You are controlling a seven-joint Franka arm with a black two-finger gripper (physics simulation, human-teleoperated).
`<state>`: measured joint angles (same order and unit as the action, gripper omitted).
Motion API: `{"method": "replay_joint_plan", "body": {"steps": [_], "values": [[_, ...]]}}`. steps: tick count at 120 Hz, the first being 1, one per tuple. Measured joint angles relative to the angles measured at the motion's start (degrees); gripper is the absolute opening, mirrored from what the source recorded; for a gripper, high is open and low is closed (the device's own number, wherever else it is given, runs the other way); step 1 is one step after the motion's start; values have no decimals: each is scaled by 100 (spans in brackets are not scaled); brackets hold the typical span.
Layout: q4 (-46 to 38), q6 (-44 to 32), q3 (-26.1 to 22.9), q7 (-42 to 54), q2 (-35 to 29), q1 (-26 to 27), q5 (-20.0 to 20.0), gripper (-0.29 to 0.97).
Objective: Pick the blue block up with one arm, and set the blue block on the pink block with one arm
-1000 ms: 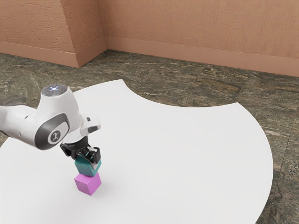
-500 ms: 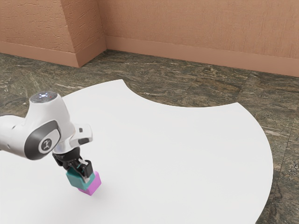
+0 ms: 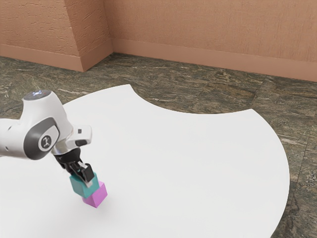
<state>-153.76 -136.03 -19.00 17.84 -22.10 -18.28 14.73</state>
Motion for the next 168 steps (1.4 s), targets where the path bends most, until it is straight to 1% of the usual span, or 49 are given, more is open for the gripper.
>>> {"method": "replay_joint_plan", "body": {"steps": [16,45,69,74,85,90,97,121,141,168], "values": [[20,-102,1,43,92,-108,-8,35],[80,-467,-45,-177,236,-190,-38,36],[102,-700,-201,-459,233,-197,-39,38],[79,-736,-321,-529,186,-285,-38,38],[5,-791,-1051,-684,11,-962,10,38],[-44,-809,-1194,-749,-35,-1097,58,38],[-102,-829,-1276,-832,-101,-1173,135,38],[-156,-855,-1364,-1098,-173,-1157,371,39],[-332,-852,-1437,-1219,-208,-1126,426,39],[-347,-851,-1441,-1150,-223,-1100,482,39]]}}
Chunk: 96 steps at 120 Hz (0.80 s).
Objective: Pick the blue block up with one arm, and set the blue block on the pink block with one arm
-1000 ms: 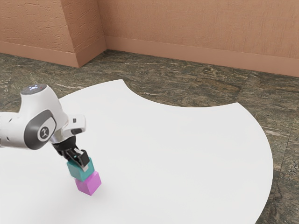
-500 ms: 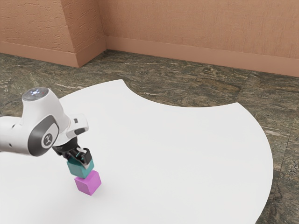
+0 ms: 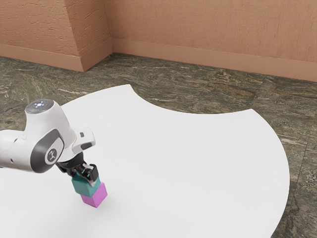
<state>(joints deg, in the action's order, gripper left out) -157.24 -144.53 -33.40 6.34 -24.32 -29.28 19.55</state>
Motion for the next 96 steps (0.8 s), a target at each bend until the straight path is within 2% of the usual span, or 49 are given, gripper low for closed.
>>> {"method": "replay_joint_plan", "body": {"steps": [27,96], "values": [[50,-1,5,347,54,40,186,39],[242,4,26,1320,304,-77,274,37]]}}
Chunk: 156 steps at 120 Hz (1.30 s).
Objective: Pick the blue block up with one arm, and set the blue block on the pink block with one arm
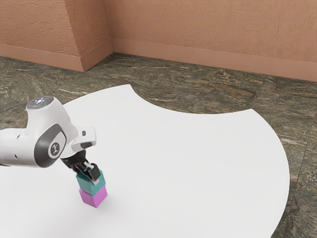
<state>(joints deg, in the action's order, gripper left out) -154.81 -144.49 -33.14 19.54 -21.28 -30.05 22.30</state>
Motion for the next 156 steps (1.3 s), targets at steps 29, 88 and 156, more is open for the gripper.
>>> {"method": "replay_joint_plan", "body": {"steps": [29,88,156], "values": [[-14,-2,0,81,-21,-99,70,34],[-127,8,1,-281,-144,-157,42,33],[1,-2,1,-531,-16,-185,-13,33]]}}
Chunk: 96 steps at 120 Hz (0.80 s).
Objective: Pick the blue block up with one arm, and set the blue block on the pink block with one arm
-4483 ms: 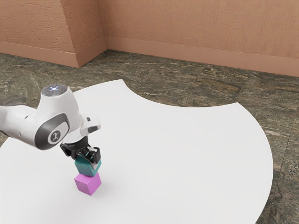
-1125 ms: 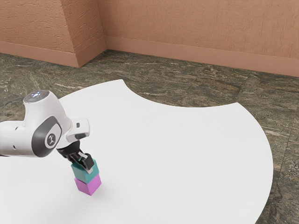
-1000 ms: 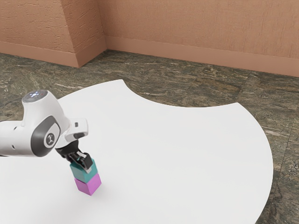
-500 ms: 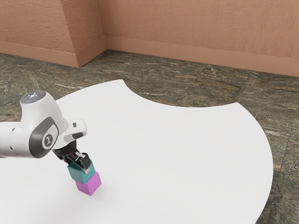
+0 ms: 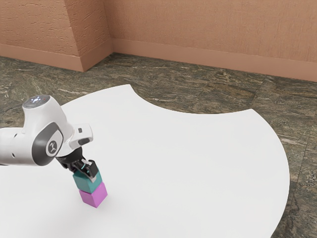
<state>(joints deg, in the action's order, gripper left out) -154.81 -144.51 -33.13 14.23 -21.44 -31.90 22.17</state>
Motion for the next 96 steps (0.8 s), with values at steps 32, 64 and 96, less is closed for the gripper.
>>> {"method": "replay_joint_plan", "body": {"steps": [32,64,96], "values": [[83,0,-25,20,-14,17,47,52],[1508,914,211,74,-480,-60,-244,63],[5097,4548,2600,155,607,4099,-1907,67]]}}
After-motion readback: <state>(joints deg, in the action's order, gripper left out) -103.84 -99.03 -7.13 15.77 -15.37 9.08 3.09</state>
